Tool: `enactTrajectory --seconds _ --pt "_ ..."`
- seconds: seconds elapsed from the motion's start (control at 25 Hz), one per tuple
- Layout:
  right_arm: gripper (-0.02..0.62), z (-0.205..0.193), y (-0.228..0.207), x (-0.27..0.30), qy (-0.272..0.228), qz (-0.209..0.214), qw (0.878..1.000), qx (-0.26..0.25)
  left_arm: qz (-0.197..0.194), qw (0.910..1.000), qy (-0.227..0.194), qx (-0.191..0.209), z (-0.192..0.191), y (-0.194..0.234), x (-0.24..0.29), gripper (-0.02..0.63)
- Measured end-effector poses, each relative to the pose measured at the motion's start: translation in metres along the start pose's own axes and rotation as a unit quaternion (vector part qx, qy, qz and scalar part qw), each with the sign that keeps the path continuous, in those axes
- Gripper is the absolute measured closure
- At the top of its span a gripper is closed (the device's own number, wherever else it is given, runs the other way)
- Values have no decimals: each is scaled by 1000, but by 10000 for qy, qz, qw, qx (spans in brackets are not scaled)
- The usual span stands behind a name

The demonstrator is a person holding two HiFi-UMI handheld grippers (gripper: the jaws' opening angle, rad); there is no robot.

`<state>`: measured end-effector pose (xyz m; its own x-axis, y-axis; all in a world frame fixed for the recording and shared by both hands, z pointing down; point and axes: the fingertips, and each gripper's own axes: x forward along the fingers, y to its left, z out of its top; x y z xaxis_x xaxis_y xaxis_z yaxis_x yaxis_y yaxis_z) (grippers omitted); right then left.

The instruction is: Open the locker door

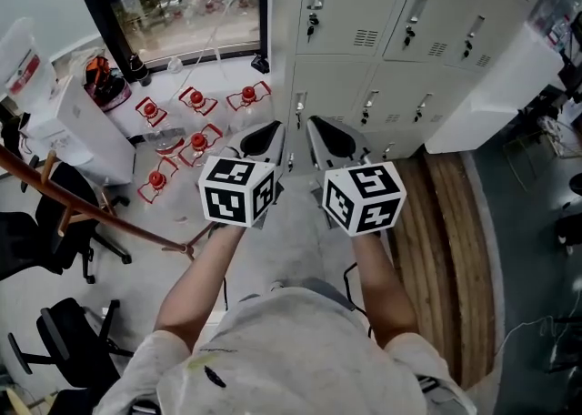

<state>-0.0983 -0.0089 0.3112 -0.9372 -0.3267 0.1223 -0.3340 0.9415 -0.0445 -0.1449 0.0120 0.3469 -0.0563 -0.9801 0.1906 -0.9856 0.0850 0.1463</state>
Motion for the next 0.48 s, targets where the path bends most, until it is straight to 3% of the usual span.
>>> enactTrajectory --seconds 0.48 --pt "591 3 -42 63 -82 222 9997 -34 129 9999 -34 91 13 32 66 599"
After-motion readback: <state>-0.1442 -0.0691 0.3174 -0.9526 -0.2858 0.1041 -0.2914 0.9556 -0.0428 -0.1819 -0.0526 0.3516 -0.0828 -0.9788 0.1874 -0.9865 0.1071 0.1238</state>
